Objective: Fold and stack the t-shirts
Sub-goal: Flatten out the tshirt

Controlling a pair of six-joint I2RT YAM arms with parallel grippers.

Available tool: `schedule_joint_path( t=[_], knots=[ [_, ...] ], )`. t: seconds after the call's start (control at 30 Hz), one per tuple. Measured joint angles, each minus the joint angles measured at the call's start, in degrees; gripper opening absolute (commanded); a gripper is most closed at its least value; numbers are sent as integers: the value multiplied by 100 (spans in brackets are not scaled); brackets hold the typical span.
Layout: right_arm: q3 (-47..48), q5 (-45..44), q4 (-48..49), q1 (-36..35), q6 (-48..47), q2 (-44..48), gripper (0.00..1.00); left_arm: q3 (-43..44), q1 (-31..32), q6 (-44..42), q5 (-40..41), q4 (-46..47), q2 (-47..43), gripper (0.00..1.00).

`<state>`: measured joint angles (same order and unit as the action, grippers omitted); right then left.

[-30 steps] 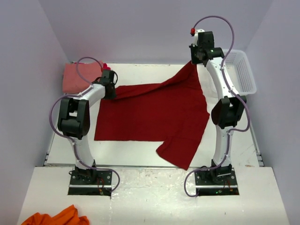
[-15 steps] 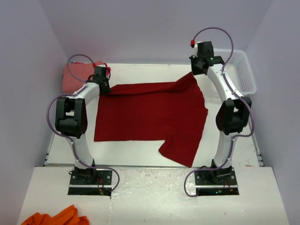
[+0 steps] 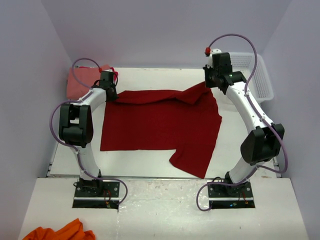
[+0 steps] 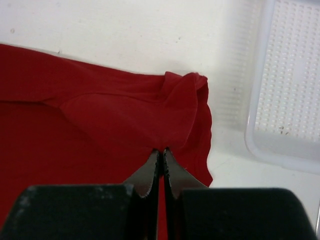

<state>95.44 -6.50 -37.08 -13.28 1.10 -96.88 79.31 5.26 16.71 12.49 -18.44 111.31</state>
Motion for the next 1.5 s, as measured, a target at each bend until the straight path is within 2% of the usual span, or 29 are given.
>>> schedule_joint_path(
  t=[0.2, 0.4, 0.63, 0.77, 0.93, 1.13, 1.5],
  knots=[
    [-627, -149, 17, -61, 76, -15, 0, -2, 0, 2, -44, -24, -28, 0],
    [-640, -306, -4, -59, 118, -11, 0, 31, 0, -46, -369, -15, -570, 0],
    [-640, -345, -11, -59, 146, 33, 0, 640, 0, -356, -570, 24, -1008, 0],
    [-640, -345, -13, -59, 151, 136, 0, 898, 0, -597, -540, 15, -852, 0],
    [-643, -345, -15, -59, 151, 245, 0, 1117, 0, -684, -428, -66, -212, 0],
    [-693, -345, -52, -61, 184, 247, 0, 922, 0, -575, -254, -404, 184, 0],
    [-1023, -442, -223, -133, 269, 330, 0, 474, 7, -214, -129, -616, 186, 0]
  ],
)
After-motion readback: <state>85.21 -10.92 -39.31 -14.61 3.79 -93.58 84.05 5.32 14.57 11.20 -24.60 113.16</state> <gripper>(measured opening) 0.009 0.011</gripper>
